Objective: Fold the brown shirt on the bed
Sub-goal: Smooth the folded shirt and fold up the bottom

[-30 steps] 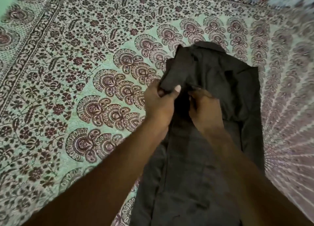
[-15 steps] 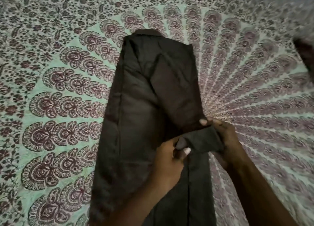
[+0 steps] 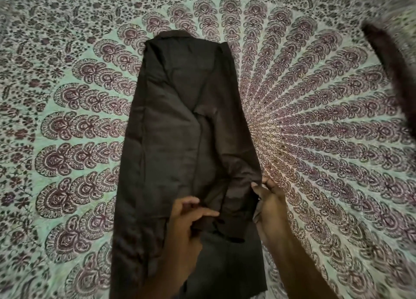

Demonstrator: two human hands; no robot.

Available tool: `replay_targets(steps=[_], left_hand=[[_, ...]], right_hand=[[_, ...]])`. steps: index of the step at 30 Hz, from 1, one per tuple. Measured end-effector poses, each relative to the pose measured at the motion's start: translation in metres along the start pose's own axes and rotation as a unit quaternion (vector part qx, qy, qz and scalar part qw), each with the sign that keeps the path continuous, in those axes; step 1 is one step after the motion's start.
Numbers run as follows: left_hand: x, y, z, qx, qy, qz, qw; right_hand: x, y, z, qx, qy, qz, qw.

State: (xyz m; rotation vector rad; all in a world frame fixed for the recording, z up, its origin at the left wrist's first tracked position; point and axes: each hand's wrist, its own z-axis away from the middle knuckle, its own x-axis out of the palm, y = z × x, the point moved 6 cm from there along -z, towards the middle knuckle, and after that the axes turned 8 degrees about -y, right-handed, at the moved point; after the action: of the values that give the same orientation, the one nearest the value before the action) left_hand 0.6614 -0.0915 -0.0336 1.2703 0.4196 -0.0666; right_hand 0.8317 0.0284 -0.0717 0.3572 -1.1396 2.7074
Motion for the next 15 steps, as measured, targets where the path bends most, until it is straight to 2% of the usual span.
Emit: replay_targets(steps=[5,8,11,15], left_hand=[[0.006,-0.014,0.028,-0.029,-0.01,-0.017,0.999],[0.006,-0.02,0.044,-0.016,-0.001,-0.047,0.999],[0.006,-0.021,0.057,-0.013,-0.008,-0.064,0.998],[0.013,-0.034,0.068,-0.074,-0.029,0.023,0.997]], right_hand=[[-0.007,0.027,0.011,-0.012,0.022,0.095,0.995],[-0.011,0.037,0.014,-0.002,0.004,0.074,0.997],[-0.02,0.038,0.016,0.011,0.011,0.129,0.991],[-0.029,0.054,0.02,0.079,-0.027,0.204,0.975]])
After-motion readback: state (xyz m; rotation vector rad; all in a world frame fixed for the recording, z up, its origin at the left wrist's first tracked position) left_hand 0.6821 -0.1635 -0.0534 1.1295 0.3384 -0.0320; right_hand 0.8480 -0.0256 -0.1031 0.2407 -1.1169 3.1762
